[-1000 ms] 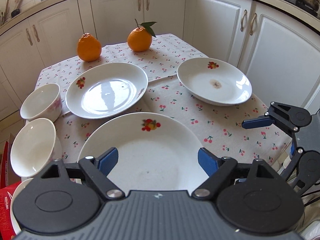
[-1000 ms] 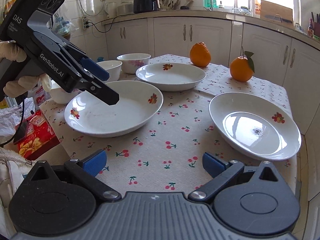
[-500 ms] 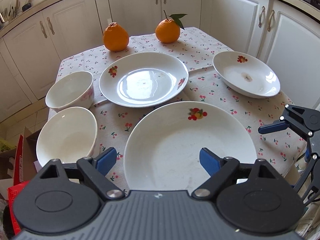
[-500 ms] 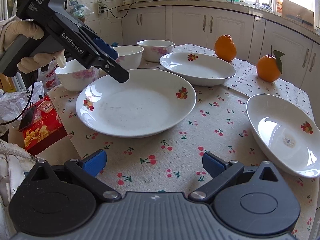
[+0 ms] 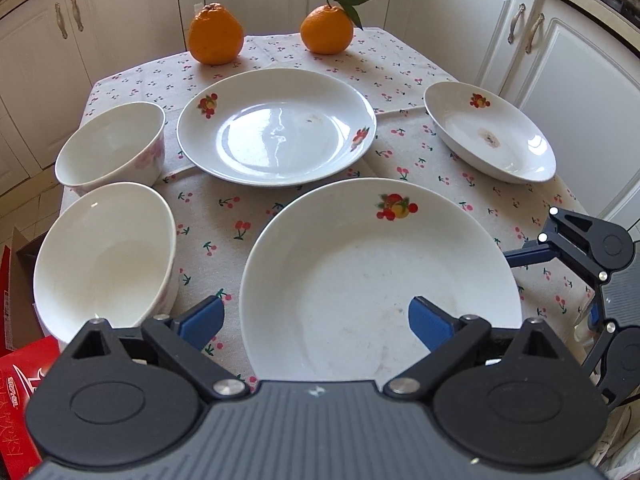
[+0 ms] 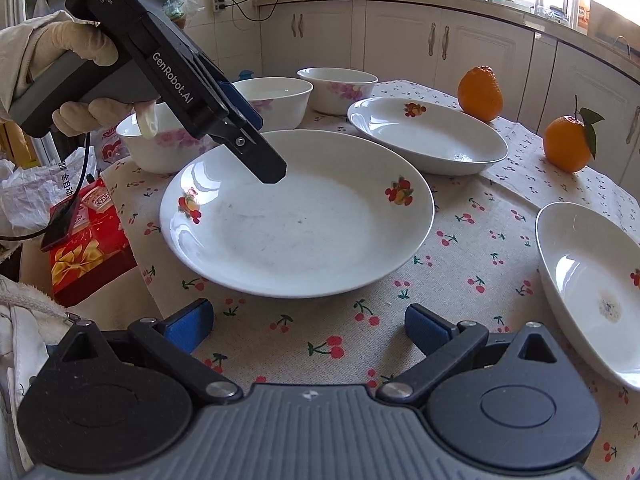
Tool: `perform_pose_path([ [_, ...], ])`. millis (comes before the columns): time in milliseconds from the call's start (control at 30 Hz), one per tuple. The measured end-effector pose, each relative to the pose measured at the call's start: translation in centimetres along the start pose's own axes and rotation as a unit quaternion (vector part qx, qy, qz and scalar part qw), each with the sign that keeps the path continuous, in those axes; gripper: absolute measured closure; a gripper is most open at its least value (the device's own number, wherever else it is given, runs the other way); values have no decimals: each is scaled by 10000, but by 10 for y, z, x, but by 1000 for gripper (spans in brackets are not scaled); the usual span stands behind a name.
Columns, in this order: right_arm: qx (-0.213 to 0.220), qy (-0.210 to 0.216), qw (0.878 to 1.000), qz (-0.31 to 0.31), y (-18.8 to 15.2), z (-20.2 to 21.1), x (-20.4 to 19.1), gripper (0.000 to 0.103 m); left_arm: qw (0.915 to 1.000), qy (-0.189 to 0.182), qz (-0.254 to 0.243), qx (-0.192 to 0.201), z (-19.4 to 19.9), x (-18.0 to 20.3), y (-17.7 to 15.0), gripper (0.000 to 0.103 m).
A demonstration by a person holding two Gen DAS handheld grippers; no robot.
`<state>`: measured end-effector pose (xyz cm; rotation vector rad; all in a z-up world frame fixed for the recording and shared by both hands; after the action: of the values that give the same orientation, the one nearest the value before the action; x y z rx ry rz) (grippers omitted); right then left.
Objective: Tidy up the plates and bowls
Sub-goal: 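Grip the rim of the large fruit-decal white plate with the left gripper, then lift the fruit-decal plate with the left gripper toward the stained plate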
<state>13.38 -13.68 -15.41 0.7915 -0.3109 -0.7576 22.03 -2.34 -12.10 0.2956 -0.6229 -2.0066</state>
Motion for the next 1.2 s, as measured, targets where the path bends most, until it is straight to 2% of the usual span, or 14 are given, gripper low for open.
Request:
perform_pose_path([
  [433, 125, 160, 9997, 125, 1, -2, 1, 0, 9985, -405, 122, -338, -16, 0, 2, 6],
  [533, 187, 154, 9996, 124, 2, -2, 1, 0, 9981, -442, 166, -404, -17, -2, 3, 11],
  [700, 213, 156, 9996, 131, 3, -3, 1, 0, 9976, -417, 184, -517, -20, -7, 4, 28],
  [900, 249, 136, 9995, 135, 6, -6, -1, 0, 9970, -405, 188, -640, -20, -13, 6, 39],
  [1200, 209, 98, 9994, 249, 12, -11, -3, 0, 9953, -505, 288, -770, -21, -15, 8, 42],
])
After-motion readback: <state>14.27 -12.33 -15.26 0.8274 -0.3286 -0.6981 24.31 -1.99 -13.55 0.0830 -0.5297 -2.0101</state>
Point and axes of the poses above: each gripper's, at about its wrist camera, not at the fingertips, and z roughly against the way its jaws point, x to its right, y to its top, the point moved 10 cm from there along -z, roughly the way its jaws point, and after that the axes turned 1 degree about x, right-handed, at the moved point
